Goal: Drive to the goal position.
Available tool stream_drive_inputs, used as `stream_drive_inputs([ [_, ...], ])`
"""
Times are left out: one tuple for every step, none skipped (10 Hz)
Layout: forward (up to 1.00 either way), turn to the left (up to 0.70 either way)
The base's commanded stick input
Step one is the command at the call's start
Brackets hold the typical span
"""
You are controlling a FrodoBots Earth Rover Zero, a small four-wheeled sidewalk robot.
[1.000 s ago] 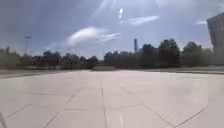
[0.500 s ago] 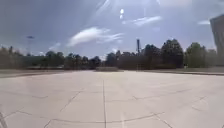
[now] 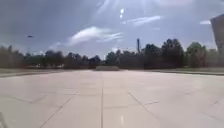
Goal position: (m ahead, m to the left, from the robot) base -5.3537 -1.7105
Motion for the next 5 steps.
stream_drive_inputs([
  [0.70, -0.04],
  [0.70, -0.07],
  [0.70, -0.31],
  [0.70, -0.35],
  [0.70, -0.36],
])
